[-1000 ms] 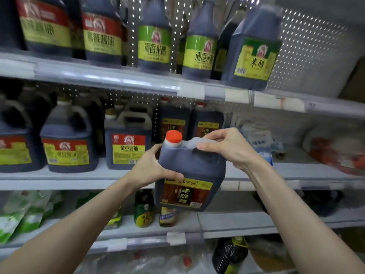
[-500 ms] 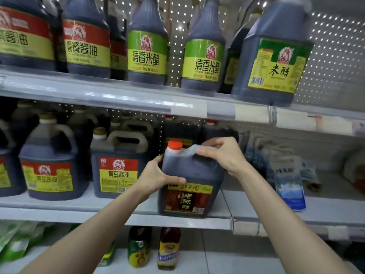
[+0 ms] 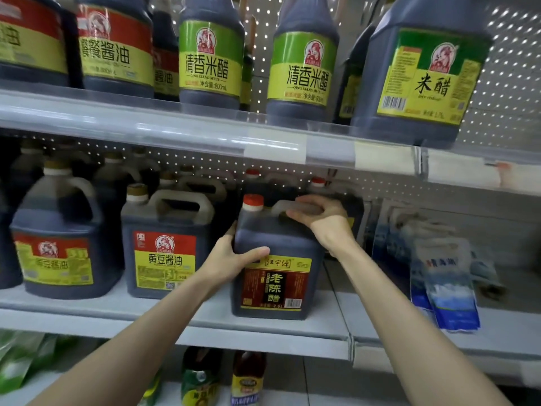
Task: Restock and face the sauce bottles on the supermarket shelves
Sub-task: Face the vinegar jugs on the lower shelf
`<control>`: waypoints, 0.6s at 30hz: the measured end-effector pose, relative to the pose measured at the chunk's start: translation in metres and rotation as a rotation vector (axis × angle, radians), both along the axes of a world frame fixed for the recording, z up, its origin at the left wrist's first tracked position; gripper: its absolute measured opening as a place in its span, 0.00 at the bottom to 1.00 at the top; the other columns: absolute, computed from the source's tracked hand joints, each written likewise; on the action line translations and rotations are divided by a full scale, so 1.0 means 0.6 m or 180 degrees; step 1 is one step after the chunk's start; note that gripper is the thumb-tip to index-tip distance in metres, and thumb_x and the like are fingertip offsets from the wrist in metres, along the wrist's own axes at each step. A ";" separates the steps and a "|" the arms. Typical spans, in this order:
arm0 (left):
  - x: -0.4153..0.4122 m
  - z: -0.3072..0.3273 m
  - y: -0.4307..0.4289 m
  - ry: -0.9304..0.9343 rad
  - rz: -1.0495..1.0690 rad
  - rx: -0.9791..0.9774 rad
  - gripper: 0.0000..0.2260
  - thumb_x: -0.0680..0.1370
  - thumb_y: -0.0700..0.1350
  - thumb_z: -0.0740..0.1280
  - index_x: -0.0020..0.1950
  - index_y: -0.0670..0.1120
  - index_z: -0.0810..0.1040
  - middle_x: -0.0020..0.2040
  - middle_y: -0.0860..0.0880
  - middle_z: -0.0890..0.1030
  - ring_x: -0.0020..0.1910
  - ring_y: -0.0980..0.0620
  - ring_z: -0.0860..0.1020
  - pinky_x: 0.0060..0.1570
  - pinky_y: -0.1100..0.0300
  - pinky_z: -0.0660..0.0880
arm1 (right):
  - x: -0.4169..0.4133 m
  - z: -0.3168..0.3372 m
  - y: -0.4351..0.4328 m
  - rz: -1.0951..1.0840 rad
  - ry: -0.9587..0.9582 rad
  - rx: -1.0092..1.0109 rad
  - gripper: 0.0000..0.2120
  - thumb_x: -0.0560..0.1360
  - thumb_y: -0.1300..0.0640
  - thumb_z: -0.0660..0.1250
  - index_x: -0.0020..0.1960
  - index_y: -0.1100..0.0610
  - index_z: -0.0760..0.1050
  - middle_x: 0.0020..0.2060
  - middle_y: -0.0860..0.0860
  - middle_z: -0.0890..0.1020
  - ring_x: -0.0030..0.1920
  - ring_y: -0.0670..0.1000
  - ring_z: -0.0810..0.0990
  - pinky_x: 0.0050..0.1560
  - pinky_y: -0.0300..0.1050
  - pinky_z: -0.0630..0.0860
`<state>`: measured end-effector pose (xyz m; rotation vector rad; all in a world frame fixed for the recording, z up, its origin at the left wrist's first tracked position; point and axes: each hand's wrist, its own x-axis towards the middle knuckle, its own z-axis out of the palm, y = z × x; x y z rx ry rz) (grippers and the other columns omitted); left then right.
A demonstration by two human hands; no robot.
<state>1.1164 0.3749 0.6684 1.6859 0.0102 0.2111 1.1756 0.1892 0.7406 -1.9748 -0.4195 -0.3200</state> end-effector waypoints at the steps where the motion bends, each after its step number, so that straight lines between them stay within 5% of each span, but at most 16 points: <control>1: -0.001 -0.004 -0.002 -0.0012 -0.0005 -0.0003 0.21 0.70 0.49 0.75 0.59 0.44 0.75 0.52 0.48 0.83 0.51 0.52 0.82 0.54 0.53 0.79 | -0.005 -0.009 -0.002 -0.0013 -0.0031 0.0027 0.19 0.70 0.54 0.75 0.60 0.51 0.77 0.57 0.47 0.78 0.59 0.48 0.75 0.60 0.46 0.74; 5: -0.014 -0.023 -0.010 -0.0113 -0.0059 -0.0100 0.19 0.75 0.49 0.70 0.63 0.49 0.70 0.55 0.51 0.81 0.53 0.55 0.80 0.50 0.61 0.78 | -0.035 -0.056 -0.009 -0.0080 0.0022 0.0392 0.34 0.71 0.51 0.74 0.73 0.48 0.63 0.59 0.42 0.71 0.60 0.45 0.70 0.59 0.44 0.73; 8: -0.027 -0.045 -0.012 -0.0245 -0.0161 -0.0201 0.20 0.78 0.47 0.67 0.69 0.53 0.68 0.58 0.53 0.81 0.52 0.59 0.81 0.47 0.63 0.79 | -0.057 -0.094 -0.018 -0.0029 0.0585 0.0486 0.35 0.73 0.44 0.69 0.74 0.53 0.61 0.59 0.47 0.74 0.56 0.46 0.76 0.47 0.36 0.75; 11: -0.039 -0.066 -0.014 -0.0260 -0.0199 -0.0220 0.21 0.80 0.47 0.63 0.71 0.60 0.62 0.59 0.57 0.79 0.50 0.64 0.80 0.40 0.69 0.78 | -0.066 -0.144 -0.021 0.0184 0.1075 0.0547 0.36 0.71 0.39 0.67 0.75 0.51 0.60 0.67 0.50 0.75 0.62 0.50 0.76 0.58 0.44 0.74; 15: -0.036 -0.083 -0.013 -0.0247 -0.0138 -0.0347 0.28 0.79 0.51 0.64 0.76 0.62 0.56 0.67 0.54 0.75 0.62 0.54 0.76 0.61 0.48 0.75 | -0.072 -0.178 -0.016 0.0219 0.1048 0.0710 0.33 0.71 0.39 0.66 0.73 0.45 0.62 0.64 0.48 0.77 0.61 0.50 0.78 0.62 0.53 0.76; 18: -0.024 -0.088 -0.013 -0.0395 -0.0064 -0.0441 0.26 0.80 0.48 0.64 0.75 0.59 0.60 0.63 0.54 0.78 0.59 0.54 0.78 0.60 0.48 0.76 | -0.066 -0.180 -0.014 0.0207 0.1016 0.0755 0.34 0.68 0.38 0.66 0.72 0.46 0.64 0.62 0.48 0.78 0.60 0.51 0.78 0.62 0.56 0.75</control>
